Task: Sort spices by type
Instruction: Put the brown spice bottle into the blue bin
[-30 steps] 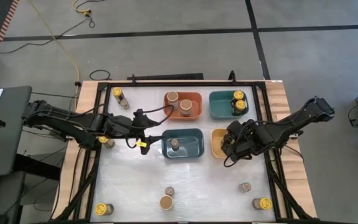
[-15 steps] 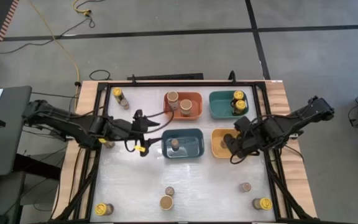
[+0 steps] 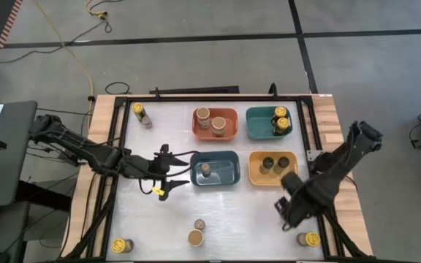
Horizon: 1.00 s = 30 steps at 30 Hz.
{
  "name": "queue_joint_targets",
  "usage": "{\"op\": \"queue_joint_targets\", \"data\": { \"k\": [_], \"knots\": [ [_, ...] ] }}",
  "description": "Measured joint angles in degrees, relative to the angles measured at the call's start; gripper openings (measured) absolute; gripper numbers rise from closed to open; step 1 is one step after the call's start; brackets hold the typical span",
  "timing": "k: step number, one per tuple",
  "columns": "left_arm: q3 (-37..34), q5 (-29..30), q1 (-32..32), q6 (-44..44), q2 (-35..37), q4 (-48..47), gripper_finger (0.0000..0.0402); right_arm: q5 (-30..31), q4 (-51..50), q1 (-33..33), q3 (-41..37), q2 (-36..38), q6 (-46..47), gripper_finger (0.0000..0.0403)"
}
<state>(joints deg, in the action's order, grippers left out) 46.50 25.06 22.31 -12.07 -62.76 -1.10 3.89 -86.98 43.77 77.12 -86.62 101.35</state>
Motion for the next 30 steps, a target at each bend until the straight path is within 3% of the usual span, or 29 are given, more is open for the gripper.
{"op": "queue_joint_targets", "data": {
  "k": [9, 22, 30],
  "knots": [
    [0.0, 0.0, 3.0, -1.3, 0.0, -0.8, 0.0281, -3.0, 13.1, 4.8, -2.9, -9.2, 3.7, 0.0365],
    [0.0, 0.0, 6.0, -5.4, 0.0, -0.9, 0.0281, -5.5, 31.3, 8.8, -15.7, -8.2, 11.6, 0.0361],
    [0.0, 0.0, 6.2, -7.5, 0.0, -1.0, 0.0281, -5.0, 33.2, 7.5, -18.3, -8.3, 12.4, 0.0308]
  ]
}}
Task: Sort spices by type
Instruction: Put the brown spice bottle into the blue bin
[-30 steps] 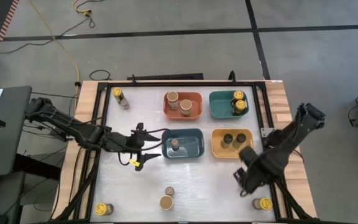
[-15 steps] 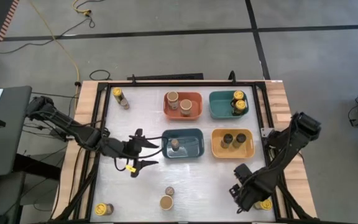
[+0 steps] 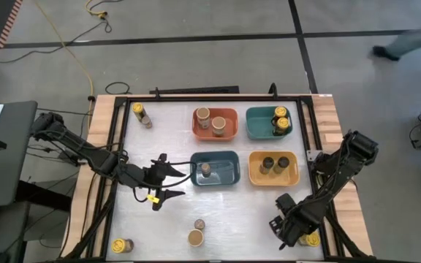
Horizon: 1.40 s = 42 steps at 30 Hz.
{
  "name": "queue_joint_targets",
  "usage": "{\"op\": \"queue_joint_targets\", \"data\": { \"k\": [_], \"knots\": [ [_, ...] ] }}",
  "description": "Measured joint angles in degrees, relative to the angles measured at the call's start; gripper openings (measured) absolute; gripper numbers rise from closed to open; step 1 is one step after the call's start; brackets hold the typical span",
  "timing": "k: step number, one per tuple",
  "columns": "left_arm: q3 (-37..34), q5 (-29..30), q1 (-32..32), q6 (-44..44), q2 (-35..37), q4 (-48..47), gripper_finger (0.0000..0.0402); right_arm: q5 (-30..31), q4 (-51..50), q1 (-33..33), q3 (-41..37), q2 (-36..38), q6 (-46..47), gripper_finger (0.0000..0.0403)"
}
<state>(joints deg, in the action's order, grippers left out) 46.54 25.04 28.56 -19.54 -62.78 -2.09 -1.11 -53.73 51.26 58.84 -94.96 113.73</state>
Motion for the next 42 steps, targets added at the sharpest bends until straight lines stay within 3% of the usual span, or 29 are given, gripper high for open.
{"op": "queue_joint_targets", "data": {
  "k": [9, 18, 21, 27, 36, 42],
  "knots": [
    [0.0, 0.0, 0.0, -1.2, 0.0, -0.3, 0.0281, -1.9, 4.3, -0.4, -1.8, 0.1, 1.7, 0.0207],
    [0.0, 0.0, 0.0, -1.1, 0.0, -0.2, 0.0281, -0.1, -0.2, -4.2, 2.3, 1.8, -2.0, 0.0205],
    [0.0, 0.0, 0.0, -1.1, 0.0, -0.2, 0.0281, 6.1, -5.4, -7.1, 7.5, 2.6, -9.5, 0.0205],
    [0.0, 0.0, -0.1, -1.2, 0.0, -0.2, 0.0281, 16.2, -8.6, -17.3, 17.5, 4.6, -33.3, 0.0205],
    [0.1, 0.4, -0.7, -0.6, 0.4, -0.6, 0.0281, 13.7, -5.0, -39.9, 27.4, 0.6, -70.5, 0.0205],
    [0.1, 5.1, -0.8, 2.4, 0.9, -1.6, 0.0281, 9.8, -5.9, -45.9, 32.7, -9.6, -83.9, 0.0205]
  ]
}}
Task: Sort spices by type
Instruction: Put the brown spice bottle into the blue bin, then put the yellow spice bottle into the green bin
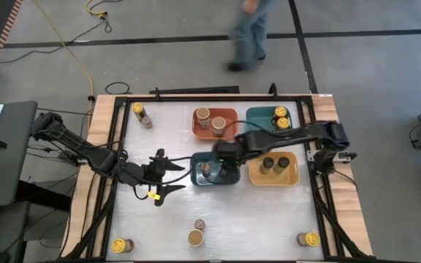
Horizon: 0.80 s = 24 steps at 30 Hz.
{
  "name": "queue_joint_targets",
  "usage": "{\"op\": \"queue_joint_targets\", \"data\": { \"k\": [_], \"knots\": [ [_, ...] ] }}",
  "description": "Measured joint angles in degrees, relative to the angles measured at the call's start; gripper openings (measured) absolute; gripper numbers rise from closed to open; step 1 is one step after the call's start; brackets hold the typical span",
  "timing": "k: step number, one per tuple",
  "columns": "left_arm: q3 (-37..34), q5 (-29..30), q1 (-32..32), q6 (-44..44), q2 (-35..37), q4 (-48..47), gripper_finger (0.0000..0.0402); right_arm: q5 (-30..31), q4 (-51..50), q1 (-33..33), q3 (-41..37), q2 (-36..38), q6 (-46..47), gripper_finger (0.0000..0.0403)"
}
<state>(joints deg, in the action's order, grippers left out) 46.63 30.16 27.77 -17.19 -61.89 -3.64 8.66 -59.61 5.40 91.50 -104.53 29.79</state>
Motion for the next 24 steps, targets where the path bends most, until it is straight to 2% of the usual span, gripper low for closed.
{"op": "queue_joint_targets", "data": {
  "k": [5, 10, 13, 16, 21, 24],
  "knots": [
    [0.0, 1.6, 0.0, 0.7, 0.0, 0.2, 0.0281, -2.4, 0.2, -2.3, 1.8, -8.2, -3.4, 0.0205],
    [0.0, 2.3, 0.6, 0.0, 0.0, 1.0, 0.0281, -3.2, 0.0, -2.8, 1.7, -12.2, -4.8, 0.0212],
    [0.0, 3.0, 1.2, -0.1, 0.0, 1.3, 0.0281, -3.2, 0.1, -2.4, 1.7, -12.5, -5.0, 0.0254],
    [0.0, 6.4, 2.5, -0.5, 0.4, 1.3, 0.0281, -3.2, 0.2, -2.0, 1.8, -12.5, -5.0, 0.0286],
    [0.0, 13.0, 4.7, -0.4, 1.2, -0.1, 0.0281, -3.4, -0.1, -1.6, 1.8, -11.4, -5.0, 0.0297],
    [0.0, 14.6, 5.2, -2.3, 1.9, -2.6, 0.0281, -3.4, 0.1, -1.3, 1.8, -9.4, -5.0, 0.0299]
  ]
}}
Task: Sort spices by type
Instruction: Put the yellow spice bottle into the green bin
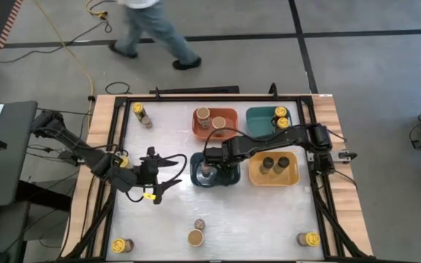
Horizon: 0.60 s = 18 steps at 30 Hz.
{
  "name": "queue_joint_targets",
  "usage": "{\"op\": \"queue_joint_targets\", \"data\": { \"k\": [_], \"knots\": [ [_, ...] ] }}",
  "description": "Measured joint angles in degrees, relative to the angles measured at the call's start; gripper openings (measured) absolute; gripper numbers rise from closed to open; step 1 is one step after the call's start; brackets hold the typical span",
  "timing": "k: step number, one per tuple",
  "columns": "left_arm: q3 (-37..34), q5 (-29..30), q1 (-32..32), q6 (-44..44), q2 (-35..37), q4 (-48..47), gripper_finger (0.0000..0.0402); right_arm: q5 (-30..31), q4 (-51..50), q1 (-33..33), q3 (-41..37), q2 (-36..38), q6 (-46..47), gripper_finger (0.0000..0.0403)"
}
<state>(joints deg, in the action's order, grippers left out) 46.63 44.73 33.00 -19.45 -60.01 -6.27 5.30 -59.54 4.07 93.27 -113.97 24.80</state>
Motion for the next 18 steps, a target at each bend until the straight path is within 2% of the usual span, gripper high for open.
{"op": "queue_joint_targets", "data": {
  "k": [4, 10, 15, 18],
  "knots": [
    [0.0, -0.2, 0.1, -3.1, 0.6, -3.3, 0.0281, 0.0, 0.9, 0.0, 0.0, 4.9, -0.8, 0.0300],
    [-0.3, -1.0, 0.3, -2.6, 0.8, -3.6, 0.0281, 2.4, 4.0, -0.5, 0.0, 13.5, -1.4, 0.0301],
    [-7.3, -1.1, -0.8, -3.4, 1.1, 3.8, 0.0281, 2.6, 3.6, -1.7, 0.0, 19.4, -1.5, 0.0301],
    [-11.2, -1.0, -1.6, -4.9, 0.6, 12.4, 0.0281, 3.0, 2.3, -2.4, 0.0, 22.5, -1.4, 0.0301]
  ]
}}
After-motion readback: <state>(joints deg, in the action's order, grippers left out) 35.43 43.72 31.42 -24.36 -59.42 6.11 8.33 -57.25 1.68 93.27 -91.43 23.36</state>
